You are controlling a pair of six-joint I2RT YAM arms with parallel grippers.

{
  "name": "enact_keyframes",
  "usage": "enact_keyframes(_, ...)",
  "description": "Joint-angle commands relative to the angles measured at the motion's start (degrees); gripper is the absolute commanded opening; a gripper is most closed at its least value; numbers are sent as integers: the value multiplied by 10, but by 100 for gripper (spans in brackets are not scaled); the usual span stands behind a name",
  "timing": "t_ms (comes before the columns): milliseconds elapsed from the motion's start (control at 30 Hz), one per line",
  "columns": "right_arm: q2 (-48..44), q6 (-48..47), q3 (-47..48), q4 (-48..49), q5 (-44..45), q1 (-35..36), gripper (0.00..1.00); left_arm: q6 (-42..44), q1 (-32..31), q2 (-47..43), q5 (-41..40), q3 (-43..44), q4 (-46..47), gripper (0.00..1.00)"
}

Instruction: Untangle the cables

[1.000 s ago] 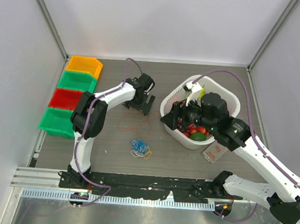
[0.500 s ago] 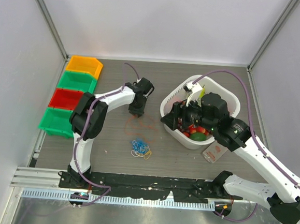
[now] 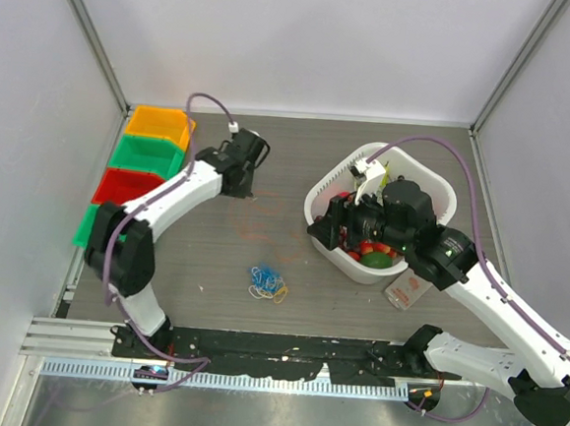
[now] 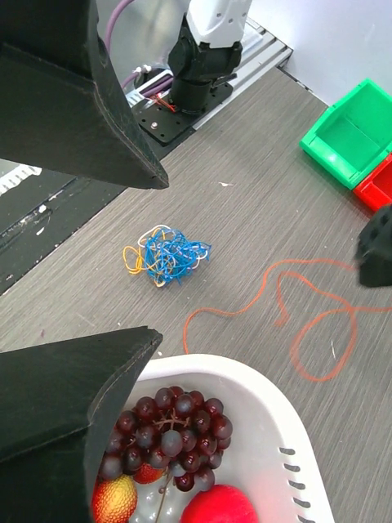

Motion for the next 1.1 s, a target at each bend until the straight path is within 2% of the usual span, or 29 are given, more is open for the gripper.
enact_keyframes(0, -16, -8, 0, 9, 8, -2, 73, -20, 43, -93, -60, 8, -32, 0)
enact_keyframes(333, -17, -12, 14, 10, 8, -2, 73, 9, 148, -173, -90, 118, -74, 0)
enact_keyframes(767, -3, -17, 21, 11, -2, -3, 73, 74, 248, -174, -165, 326, -100, 0)
enact_keyframes(900, 4, -20, 23, 15, -7, -2, 73, 103, 273, -171, -167, 345, -82, 0)
enact_keyframes(1067, 9, -25, 22, 19, -5, -2, 73, 106, 300, -170, -162, 316, -67, 0)
